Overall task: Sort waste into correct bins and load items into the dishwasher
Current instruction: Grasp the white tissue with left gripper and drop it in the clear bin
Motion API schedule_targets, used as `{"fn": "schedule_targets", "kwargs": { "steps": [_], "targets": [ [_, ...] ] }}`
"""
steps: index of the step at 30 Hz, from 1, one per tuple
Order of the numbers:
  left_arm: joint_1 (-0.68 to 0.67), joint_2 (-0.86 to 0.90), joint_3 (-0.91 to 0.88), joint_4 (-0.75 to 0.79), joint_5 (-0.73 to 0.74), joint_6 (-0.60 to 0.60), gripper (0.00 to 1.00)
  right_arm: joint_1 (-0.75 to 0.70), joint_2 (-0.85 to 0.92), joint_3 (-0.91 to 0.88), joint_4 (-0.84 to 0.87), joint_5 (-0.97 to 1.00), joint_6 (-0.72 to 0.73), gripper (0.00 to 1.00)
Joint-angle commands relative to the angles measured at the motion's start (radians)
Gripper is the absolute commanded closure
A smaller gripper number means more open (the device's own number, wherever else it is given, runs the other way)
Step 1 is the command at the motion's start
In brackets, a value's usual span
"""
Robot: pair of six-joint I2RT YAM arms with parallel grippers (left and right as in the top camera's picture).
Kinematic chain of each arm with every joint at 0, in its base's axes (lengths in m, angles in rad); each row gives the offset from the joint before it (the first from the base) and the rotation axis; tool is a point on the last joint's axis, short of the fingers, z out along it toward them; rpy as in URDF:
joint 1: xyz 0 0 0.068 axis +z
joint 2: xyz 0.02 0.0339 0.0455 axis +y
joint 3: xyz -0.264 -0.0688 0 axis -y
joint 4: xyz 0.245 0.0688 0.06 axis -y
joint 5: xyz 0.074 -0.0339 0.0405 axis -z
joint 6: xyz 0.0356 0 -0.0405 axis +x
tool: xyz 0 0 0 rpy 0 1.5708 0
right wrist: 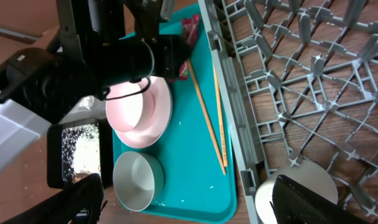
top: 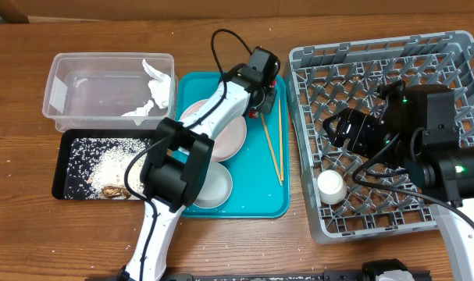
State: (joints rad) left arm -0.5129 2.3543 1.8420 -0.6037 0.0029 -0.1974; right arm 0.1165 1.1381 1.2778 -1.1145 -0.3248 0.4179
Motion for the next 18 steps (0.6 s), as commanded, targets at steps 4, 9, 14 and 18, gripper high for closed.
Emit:
{"fn": "schedule_targets", "kwargs": {
  "steps": [4,9,14,18],
  "targets": [
    [0.057,-0.142,0.113,-0.115,-0.032,-0.102,0.96,-0.005,0.002,0.004,0.005,0.009,-0.002,0.11],
    [0.099,-0.27,0.146,-0.218,-0.037,-0.096,0.96,-0.005,0.002,0.004,0.005,0.009,-0.002,0.11],
    [0.177,-0.36,0.146,-0.419,-0.156,-0.159,0.96,-0.005,0.002,0.004,-0.003,0.009,-0.002,0.11],
    [0.293,-0.376,0.143,-0.594,-0.243,-0.211,0.96,-0.005,0.002,0.004,-0.014,0.009,-0.002,0.11]
  ]
}}
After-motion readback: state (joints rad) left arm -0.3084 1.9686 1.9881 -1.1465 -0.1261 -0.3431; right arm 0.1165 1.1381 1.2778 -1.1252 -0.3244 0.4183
